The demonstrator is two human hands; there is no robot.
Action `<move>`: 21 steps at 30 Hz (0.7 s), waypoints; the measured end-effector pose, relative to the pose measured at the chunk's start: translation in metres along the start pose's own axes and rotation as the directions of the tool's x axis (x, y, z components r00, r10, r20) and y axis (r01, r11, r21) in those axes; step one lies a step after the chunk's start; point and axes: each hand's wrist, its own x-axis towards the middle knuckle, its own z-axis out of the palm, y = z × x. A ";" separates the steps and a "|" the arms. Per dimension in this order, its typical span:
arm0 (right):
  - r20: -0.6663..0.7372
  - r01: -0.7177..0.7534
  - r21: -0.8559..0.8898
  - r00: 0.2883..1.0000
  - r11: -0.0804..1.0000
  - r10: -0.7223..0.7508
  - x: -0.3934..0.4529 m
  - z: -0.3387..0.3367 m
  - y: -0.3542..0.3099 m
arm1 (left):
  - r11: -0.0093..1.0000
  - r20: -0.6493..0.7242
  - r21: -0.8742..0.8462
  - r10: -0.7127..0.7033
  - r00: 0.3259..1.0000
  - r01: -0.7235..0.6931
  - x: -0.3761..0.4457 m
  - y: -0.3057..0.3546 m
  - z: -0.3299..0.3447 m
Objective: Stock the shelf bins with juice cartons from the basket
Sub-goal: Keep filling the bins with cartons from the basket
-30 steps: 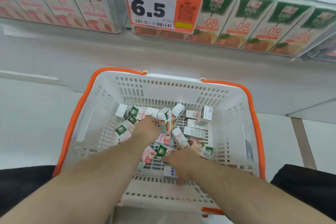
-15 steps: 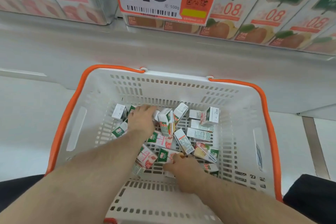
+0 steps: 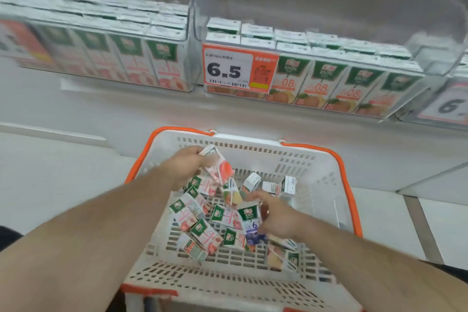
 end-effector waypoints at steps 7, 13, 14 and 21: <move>-0.099 0.194 0.087 0.978 0.977 -0.186 -0.057 -0.034 -0.070 | 0.749 0.105 -0.662 0.125 0.987 -0.025 -0.071 0.075 -0.001; -0.149 0.329 -0.011 0.933 0.944 -0.327 -0.120 -0.069 -0.112 | 0.780 0.071 -0.623 0.130 0.989 -0.058 -0.121 0.124 0.002; -0.163 0.352 -0.013 0.923 0.936 -0.349 -0.129 -0.073 -0.116 | 0.827 0.079 -0.557 0.143 0.987 -0.075 -0.126 0.128 0.002; -0.280 0.484 0.058 0.848 0.873 -0.451 -0.155 -0.087 -0.132 | 0.907 0.096 0.257 0.319 0.943 -0.333 -0.148 0.115 0.017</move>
